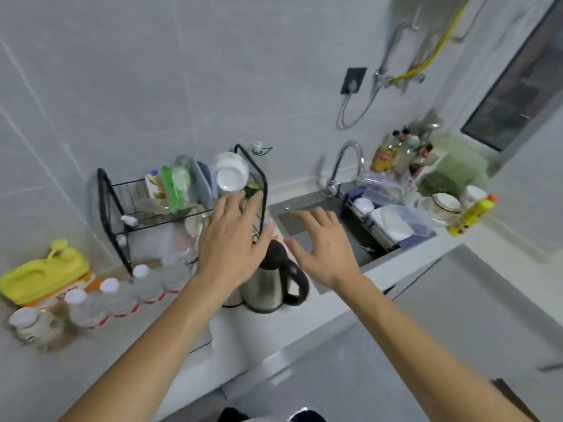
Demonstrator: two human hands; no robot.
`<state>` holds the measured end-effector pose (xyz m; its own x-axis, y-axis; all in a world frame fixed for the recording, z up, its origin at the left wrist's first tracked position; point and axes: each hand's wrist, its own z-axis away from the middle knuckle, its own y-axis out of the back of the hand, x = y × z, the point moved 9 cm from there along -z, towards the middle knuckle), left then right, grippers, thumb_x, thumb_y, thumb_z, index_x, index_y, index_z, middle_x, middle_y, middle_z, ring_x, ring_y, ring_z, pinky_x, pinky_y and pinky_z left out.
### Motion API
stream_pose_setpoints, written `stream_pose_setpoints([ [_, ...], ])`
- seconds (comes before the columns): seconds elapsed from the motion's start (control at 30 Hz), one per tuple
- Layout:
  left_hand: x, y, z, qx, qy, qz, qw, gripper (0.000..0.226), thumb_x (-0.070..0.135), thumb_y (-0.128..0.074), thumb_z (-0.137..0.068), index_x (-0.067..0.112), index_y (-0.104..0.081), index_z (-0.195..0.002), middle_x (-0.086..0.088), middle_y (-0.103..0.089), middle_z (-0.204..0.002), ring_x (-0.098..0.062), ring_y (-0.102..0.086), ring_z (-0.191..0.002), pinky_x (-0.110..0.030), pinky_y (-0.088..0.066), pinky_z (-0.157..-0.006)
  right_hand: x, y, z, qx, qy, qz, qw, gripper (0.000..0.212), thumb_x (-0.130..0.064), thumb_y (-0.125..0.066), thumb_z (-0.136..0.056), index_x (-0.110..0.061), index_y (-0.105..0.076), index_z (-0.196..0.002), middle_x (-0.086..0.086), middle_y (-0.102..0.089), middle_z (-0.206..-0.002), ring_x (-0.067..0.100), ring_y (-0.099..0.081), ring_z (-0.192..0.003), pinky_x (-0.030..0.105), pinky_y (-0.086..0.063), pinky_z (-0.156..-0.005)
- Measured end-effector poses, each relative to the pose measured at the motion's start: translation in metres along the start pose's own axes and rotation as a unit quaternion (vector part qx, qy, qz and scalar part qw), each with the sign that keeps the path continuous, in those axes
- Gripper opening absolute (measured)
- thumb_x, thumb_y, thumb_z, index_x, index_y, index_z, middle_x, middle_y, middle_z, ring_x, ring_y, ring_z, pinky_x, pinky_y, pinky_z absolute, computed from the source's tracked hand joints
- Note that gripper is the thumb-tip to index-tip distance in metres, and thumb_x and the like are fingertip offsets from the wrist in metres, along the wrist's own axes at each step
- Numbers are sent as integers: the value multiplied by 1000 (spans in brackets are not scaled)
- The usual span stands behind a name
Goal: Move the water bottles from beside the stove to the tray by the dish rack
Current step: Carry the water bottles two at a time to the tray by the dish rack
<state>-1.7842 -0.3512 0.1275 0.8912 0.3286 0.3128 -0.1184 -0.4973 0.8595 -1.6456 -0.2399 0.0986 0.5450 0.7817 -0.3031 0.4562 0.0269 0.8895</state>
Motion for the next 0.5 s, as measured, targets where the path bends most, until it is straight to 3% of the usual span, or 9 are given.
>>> stream_pose_setpoints([
  [0.3, 338, -113, -12, -102, -202, 62, 972, 63, 60, -45, -100, 31, -42, -156, -2, -45, -160, -27, -34, -150, -52, -43, -109, 248, 198, 172, 102, -194, 103, 970, 54, -57, -50, -95, -25, -58, -139, -1, -59, -133, 27, -48, -122, 45, -47, -101],
  [0.5, 555, -162, 11, -142, -347, 114, 920, 68, 65, -36, -94, 30, -46, -152, -5, -51, -151, -29, -43, -141, -52, -49, -101, 376, 315, 337, 170, -364, 153, 903, 58, -58, -45, -93, -25, -57, -140, -2, -56, -136, 24, -45, -129, 44, -46, -102],
])
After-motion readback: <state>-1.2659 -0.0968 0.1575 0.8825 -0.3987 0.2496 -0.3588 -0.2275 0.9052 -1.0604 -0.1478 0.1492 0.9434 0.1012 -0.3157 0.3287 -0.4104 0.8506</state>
